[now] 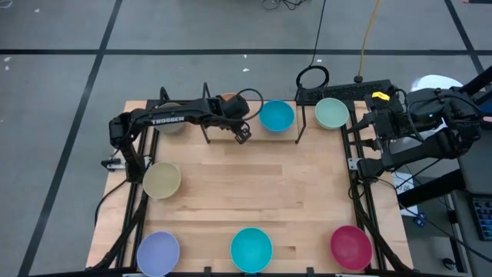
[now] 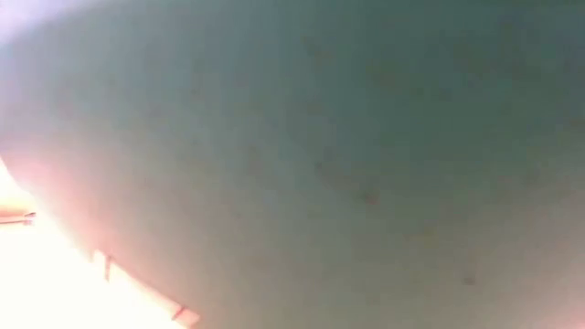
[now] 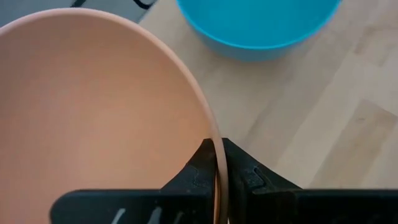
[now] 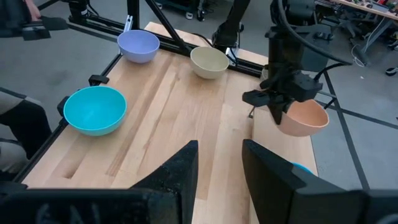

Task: Place and stack bowls onto a shelf
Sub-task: Put the orange bowl on the shelf

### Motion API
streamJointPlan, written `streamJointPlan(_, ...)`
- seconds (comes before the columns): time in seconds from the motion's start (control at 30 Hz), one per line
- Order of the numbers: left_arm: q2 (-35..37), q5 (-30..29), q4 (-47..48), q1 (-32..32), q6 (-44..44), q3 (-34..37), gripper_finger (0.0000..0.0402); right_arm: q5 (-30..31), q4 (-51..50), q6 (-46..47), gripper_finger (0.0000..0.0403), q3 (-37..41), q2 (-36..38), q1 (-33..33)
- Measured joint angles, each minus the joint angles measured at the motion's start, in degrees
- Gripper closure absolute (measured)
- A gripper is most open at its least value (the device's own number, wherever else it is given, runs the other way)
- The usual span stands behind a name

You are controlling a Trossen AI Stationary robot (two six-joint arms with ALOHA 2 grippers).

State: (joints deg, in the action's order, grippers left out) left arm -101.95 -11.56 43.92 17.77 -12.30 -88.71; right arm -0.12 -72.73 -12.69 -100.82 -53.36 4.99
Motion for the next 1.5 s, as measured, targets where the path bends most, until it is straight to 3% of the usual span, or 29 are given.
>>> streamJointPlan(0.63, -6.9, 1.9, -0.5, 1.8, 0.1, 0.0, 0.0391, -0.2, -0.4, 0.0, 0.0287, 0.0, 0.0, 0.0)
streamJointPlan(1.0, -7.1, 1.9, -0.5, 2.9, -0.3, 0.0, 0.0388, -0.2, -0.4, 0.0, 0.0287, 0.0, 0.0, 0.0)
streamJointPlan(1.5, -7.1, 1.8, -0.6, 2.8, -2.6, 0.0, 0.0308, -0.2, -0.4, 0.0, 0.0287, 0.0, 0.0, 0.0)
